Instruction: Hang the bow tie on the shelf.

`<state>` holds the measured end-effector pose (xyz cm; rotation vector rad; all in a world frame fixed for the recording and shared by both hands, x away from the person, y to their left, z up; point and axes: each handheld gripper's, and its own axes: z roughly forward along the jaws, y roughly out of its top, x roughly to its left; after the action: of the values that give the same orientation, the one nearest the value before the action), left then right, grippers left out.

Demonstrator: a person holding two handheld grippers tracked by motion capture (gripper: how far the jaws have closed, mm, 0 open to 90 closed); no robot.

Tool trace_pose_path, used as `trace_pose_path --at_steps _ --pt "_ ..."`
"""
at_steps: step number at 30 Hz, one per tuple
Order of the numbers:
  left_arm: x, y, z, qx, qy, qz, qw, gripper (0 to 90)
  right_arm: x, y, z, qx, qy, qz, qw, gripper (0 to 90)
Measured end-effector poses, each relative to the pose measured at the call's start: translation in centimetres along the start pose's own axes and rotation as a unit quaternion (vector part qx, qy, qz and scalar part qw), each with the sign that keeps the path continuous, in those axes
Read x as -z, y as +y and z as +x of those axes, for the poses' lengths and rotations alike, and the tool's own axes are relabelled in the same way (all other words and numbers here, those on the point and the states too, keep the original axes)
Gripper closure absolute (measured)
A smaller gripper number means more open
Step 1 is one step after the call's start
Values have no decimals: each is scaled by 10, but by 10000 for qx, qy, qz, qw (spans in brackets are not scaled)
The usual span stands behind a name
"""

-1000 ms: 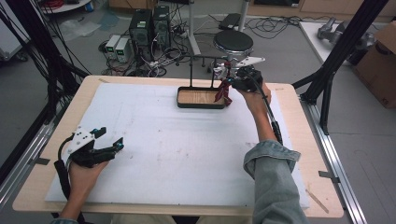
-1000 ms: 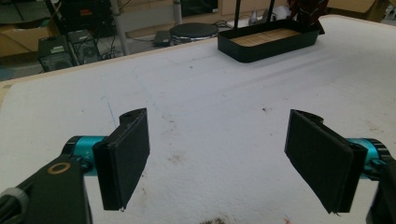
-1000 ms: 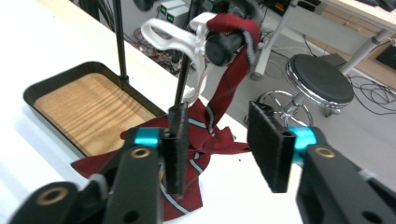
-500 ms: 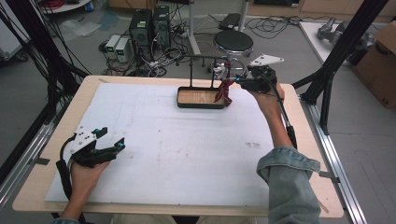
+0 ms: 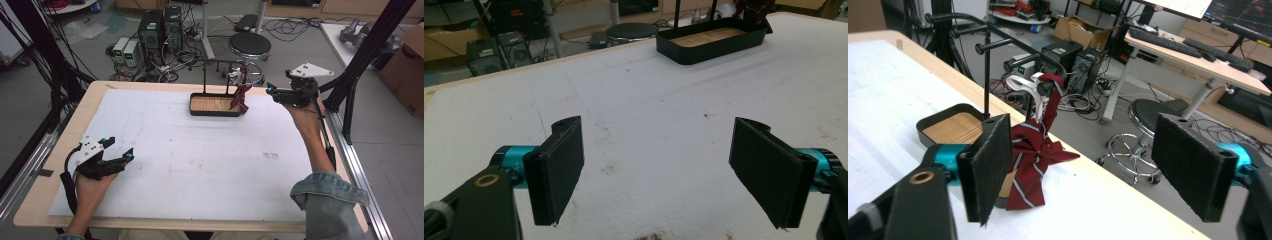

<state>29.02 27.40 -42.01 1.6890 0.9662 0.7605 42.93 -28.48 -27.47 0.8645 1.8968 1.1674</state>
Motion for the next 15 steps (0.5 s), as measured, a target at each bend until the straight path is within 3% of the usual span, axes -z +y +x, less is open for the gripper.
trace_pose_path --at_steps 7,15 --pt "1 0 0 3 23 -8 10000 223 32 -12 -6 -236 -161 -156 9995 159" --pt "2 -1 1 6 65 3 10000 222 69 -29 -12 -517 -273 -538 9968 157"
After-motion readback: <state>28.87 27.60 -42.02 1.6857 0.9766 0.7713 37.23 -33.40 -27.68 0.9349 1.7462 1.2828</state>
